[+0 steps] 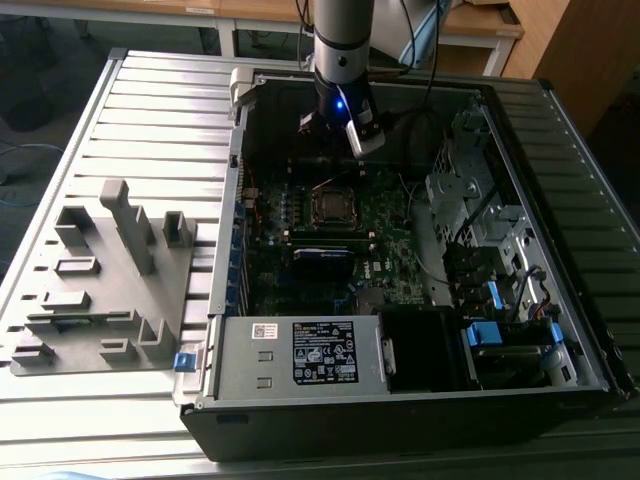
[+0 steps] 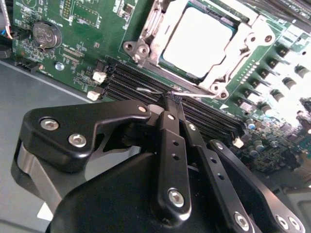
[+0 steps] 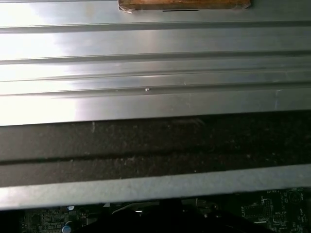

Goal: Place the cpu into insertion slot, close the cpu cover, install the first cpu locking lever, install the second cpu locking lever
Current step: 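Install the first cpu locking lever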

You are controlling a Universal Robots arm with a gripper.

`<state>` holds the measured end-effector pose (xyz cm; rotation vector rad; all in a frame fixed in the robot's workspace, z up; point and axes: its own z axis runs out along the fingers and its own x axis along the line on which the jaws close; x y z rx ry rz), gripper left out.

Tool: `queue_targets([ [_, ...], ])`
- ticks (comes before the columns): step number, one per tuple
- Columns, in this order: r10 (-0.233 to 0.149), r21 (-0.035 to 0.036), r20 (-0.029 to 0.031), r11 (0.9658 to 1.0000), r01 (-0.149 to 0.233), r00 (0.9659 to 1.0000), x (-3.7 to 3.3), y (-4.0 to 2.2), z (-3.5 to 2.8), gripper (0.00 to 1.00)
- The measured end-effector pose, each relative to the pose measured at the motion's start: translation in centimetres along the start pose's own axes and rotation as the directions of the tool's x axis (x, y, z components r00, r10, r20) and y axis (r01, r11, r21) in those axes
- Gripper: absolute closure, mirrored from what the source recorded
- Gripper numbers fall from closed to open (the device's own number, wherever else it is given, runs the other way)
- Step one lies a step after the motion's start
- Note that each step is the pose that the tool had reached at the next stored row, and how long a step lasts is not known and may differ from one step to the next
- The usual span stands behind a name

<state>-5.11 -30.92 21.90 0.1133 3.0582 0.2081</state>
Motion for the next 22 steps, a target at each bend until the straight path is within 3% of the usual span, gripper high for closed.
queue_targets([
  [3, -0.001, -0.0012, 0.0095, 1.0, 0.001, 1.0, 0.01, -0.02, 0.13, 0.89],
  [6, -0.001, -0.0016, 0.0103, 1.0, 0.001, 0.9999, 0.01, -0.02, 0.17, 0.89],
  [8, -0.002, -0.0023, 0.0139, 1.0, 0.002, 0.9999, 0.02, -0.03, 0.23, 0.89],
  [16, -0.005, -0.0131, 0.0421, 0.9999, 0.005, 0.9991, 0.04, -0.09, 0.6, 0.89],
  [22, -0.006, -0.0196, 0.0556, 0.9998, 0.007, 0.9984, 0.05, -0.11, 0.76, 0.89],
])
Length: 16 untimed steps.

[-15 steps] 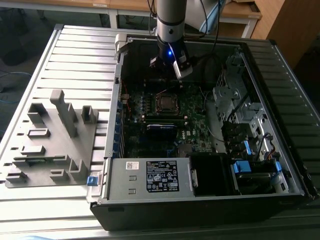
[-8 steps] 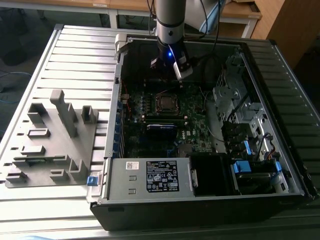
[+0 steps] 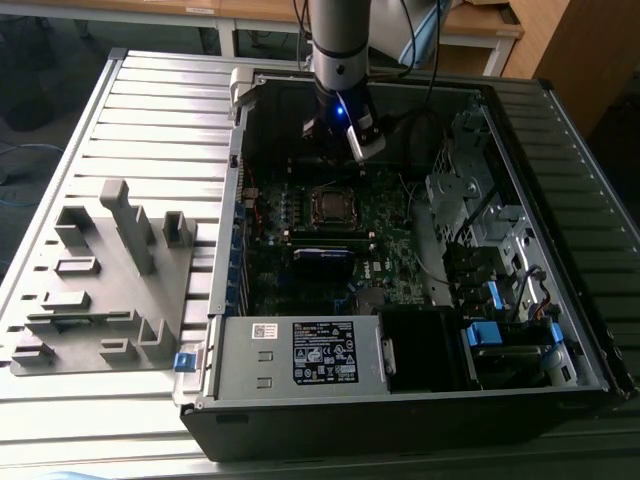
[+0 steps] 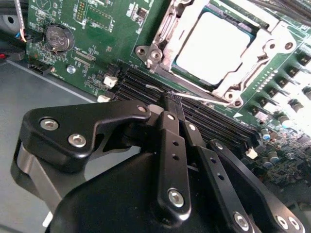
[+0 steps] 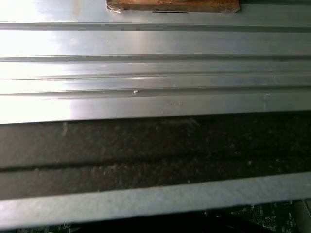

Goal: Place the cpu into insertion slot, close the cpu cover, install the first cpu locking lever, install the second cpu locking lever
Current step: 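Install the first cpu locking lever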

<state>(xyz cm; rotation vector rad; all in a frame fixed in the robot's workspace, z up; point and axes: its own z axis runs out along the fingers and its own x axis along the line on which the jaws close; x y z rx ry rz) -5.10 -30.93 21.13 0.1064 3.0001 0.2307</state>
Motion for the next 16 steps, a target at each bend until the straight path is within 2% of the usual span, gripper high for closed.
queue_targets([
  [8, -0.002, -0.011, 0.0211, 0.9999, 0.002, 0.9998, 0.12, -0.18, 0.35, 0.89],
  [16, -0.003, -0.0134, 0.034, 0.9999, 0.004, 0.9994, 0.61, -0.38, 0.49, 0.89],
])
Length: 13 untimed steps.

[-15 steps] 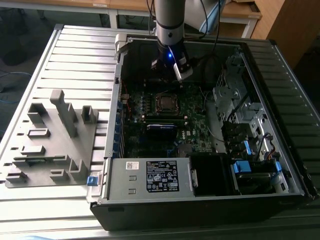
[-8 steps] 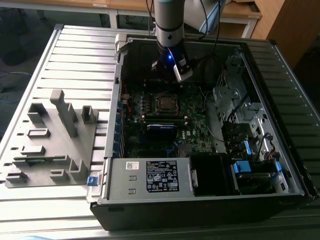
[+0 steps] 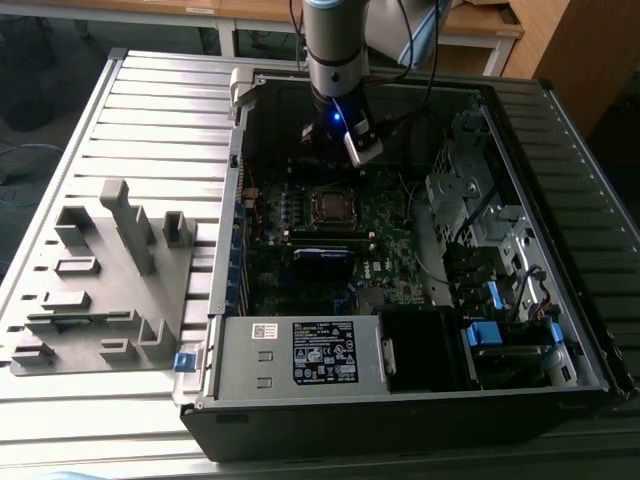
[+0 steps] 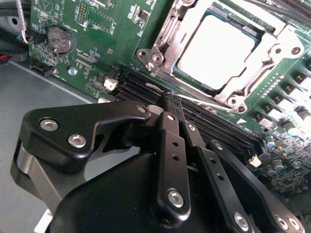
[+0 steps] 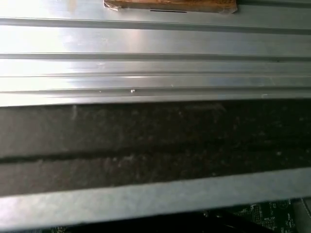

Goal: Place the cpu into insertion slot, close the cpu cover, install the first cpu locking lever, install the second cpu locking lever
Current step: 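Install the first cpu locking lever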

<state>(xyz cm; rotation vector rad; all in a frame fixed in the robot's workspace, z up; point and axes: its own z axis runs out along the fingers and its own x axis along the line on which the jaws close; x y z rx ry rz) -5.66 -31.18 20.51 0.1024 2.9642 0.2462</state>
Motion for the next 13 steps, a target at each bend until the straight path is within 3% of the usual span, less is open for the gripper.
queue_targets([
  [5, 0.005, 0.0006, 0.0075, 1.0, -0.005, 1.0, 0.24, -0.06, 0.12, 0.89],
  [13, 0.061, 0.0096, 0.0179, 0.9981, -0.062, 0.998, 0.36, -0.11, 0.32, 0.89],
])
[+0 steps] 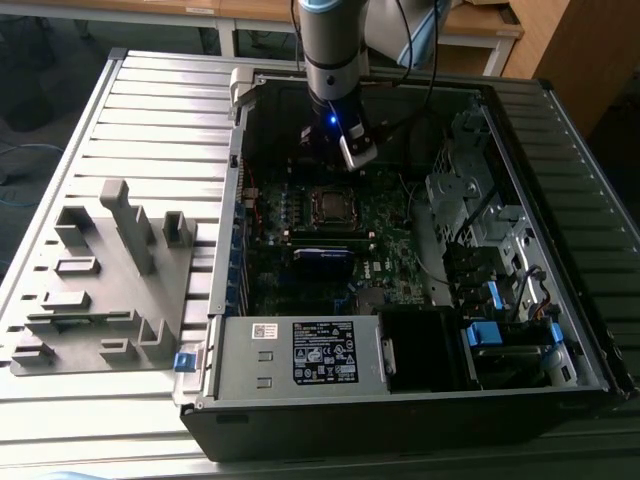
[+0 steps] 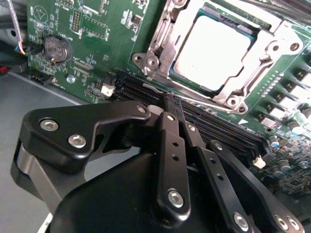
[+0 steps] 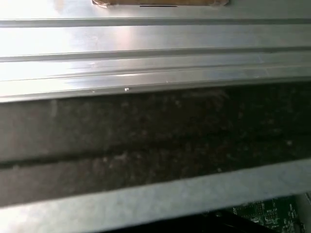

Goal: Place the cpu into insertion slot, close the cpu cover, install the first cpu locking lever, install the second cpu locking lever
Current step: 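Install the first cpu locking lever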

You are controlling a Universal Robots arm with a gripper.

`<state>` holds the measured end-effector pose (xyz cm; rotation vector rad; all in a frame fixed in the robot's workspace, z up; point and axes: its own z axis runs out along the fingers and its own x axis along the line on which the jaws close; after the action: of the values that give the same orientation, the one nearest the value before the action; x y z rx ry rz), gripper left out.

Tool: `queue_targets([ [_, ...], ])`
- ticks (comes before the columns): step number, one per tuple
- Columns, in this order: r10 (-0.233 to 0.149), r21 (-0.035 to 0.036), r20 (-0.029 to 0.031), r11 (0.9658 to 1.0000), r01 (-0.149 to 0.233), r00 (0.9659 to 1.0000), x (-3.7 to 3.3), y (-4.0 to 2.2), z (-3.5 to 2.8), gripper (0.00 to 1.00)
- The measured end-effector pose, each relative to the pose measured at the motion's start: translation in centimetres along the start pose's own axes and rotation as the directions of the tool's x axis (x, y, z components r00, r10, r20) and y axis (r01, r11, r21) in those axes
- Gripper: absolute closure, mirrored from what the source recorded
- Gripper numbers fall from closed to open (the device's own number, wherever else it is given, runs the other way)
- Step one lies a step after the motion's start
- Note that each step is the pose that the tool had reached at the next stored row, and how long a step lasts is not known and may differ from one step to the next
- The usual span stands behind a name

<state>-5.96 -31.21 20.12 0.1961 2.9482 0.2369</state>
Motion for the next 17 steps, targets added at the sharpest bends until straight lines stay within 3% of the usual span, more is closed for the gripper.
queue_targets([
  [8, 0.022, 0.0011, 0.0067, 0.9997, -0.022, 0.9997, 0.2, -0.05, 0.21, 0.89],
  [10, 0.043, 0.0046, 0.0105, 0.9991, -0.043, 0.999, 0.22, -0.06, 0.28, 0.89],
  [17, 0.128, 0.0179, 0.0266, 0.9915, -0.129, 0.9914, 0.25, -0.09, 0.5, 0.89],
])
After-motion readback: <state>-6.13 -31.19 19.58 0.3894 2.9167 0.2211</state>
